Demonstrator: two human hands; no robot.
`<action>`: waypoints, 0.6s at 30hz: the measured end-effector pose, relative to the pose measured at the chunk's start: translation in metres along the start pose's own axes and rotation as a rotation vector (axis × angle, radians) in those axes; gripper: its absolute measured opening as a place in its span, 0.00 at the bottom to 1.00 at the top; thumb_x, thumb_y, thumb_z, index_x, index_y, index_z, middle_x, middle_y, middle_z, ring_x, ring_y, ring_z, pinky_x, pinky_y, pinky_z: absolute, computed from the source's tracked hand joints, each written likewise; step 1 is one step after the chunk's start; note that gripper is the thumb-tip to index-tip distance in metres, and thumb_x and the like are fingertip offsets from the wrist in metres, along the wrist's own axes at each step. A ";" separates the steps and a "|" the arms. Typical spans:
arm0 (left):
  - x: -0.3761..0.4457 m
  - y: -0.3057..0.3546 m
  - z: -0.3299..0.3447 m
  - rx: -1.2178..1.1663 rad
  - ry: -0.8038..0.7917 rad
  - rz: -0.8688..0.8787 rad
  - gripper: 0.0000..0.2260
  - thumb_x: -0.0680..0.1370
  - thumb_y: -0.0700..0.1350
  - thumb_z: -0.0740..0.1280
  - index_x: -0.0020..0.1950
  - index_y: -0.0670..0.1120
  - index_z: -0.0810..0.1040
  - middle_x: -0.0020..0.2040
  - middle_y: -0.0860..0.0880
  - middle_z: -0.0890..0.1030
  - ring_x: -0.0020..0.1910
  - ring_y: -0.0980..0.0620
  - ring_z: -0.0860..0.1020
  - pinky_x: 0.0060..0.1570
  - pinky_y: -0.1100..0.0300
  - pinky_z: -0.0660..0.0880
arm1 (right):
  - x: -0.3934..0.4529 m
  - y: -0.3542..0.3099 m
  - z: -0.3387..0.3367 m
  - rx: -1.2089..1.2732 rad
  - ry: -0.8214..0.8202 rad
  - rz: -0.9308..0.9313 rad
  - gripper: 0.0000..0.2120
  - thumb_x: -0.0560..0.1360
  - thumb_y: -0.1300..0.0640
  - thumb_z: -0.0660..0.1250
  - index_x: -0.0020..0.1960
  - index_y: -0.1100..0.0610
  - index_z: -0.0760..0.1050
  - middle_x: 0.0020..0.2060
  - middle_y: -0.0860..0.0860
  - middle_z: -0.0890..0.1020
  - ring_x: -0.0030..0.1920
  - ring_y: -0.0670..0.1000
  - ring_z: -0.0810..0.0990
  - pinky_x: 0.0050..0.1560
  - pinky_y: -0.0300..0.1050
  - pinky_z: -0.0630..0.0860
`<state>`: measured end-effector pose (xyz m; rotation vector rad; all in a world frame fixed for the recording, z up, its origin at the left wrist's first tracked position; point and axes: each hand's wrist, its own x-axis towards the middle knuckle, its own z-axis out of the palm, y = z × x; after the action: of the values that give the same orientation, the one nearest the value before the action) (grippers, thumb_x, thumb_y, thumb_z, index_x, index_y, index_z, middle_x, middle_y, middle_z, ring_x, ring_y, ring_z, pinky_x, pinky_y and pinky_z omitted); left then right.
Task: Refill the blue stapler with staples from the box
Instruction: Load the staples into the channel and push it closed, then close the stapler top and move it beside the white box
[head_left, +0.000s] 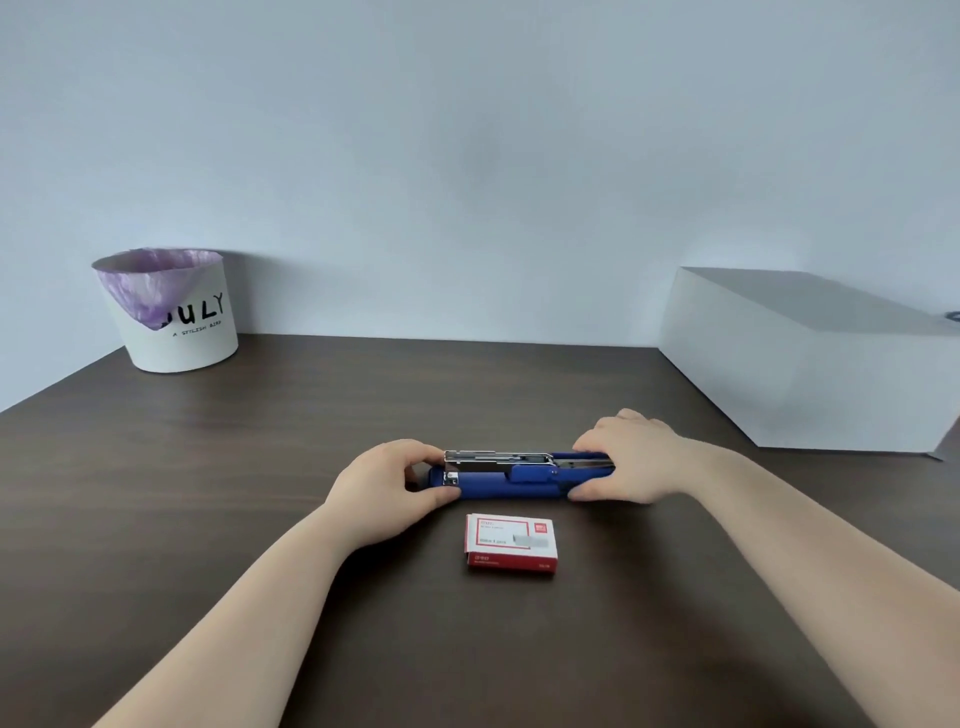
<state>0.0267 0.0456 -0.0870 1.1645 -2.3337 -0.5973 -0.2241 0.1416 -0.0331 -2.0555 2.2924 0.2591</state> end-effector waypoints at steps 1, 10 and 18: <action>0.000 0.000 0.000 0.000 0.001 0.000 0.16 0.69 0.57 0.71 0.55 0.57 0.79 0.48 0.59 0.79 0.43 0.57 0.74 0.47 0.60 0.73 | 0.000 0.001 -0.001 0.007 -0.011 0.004 0.20 0.71 0.37 0.63 0.58 0.47 0.74 0.50 0.48 0.75 0.57 0.52 0.68 0.54 0.50 0.67; -0.001 0.003 -0.001 0.006 0.006 0.026 0.14 0.70 0.55 0.70 0.55 0.55 0.79 0.42 0.61 0.75 0.41 0.57 0.72 0.43 0.61 0.68 | -0.010 -0.004 -0.036 0.024 0.032 0.018 0.15 0.68 0.43 0.70 0.50 0.50 0.76 0.43 0.46 0.78 0.44 0.50 0.76 0.45 0.46 0.71; -0.002 0.001 -0.001 0.003 0.010 0.034 0.14 0.70 0.55 0.71 0.55 0.57 0.79 0.40 0.64 0.74 0.41 0.57 0.71 0.43 0.61 0.69 | -0.005 -0.049 -0.066 0.359 0.372 -0.250 0.21 0.66 0.52 0.75 0.57 0.49 0.75 0.45 0.43 0.77 0.39 0.41 0.74 0.39 0.32 0.67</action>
<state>0.0279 0.0477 -0.0859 1.1245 -2.3416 -0.5745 -0.1701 0.1313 0.0286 -2.3002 2.0170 -0.5471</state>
